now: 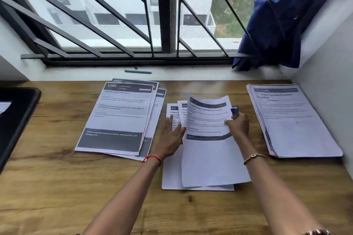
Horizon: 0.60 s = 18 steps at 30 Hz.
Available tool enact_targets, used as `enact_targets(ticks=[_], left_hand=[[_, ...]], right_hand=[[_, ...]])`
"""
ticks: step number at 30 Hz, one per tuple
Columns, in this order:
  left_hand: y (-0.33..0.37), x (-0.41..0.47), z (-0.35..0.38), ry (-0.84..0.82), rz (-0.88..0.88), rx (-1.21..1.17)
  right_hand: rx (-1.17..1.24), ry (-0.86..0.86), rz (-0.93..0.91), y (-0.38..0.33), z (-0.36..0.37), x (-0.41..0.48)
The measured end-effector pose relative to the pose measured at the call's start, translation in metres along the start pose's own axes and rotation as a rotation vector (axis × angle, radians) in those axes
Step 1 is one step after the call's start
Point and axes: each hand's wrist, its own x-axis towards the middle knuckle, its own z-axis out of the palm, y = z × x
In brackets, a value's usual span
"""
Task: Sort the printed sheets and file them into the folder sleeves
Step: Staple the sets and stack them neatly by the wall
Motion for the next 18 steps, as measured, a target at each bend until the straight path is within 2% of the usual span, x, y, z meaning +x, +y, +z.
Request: enact_targets(ticks=[2, 6, 9, 11, 13, 18], left_hand=[[0.002, 0.001, 0.006, -0.003, -0.020, -0.131], [0.004, 0.009, 0.016, 0.244, -0.171, -0.168], [0.005, 0.018, 0.019, 0.320, -0.179, -0.249], [0.007, 0.021, 0.016, 0.392, -0.177, -0.392], [0.012, 0.020, 0.009, 0.401, -0.179, -0.537], [0.010, 0.019, 0.003, 0.281, -0.113, -0.665]], right_hand=[[-0.004, 0.028, 0.051, 0.004, -0.006, 0.004], [-0.052, 0.026, 0.062, 0.009, -0.013, 0.004], [-0.103, -0.033, 0.030, 0.005, -0.011, -0.002], [-0.158, -0.097, 0.006, 0.004, -0.009, -0.006], [-0.213, -0.172, -0.027, 0.004, -0.007, -0.009], [-0.218, -0.291, -0.130, 0.006, -0.011, -0.006]])
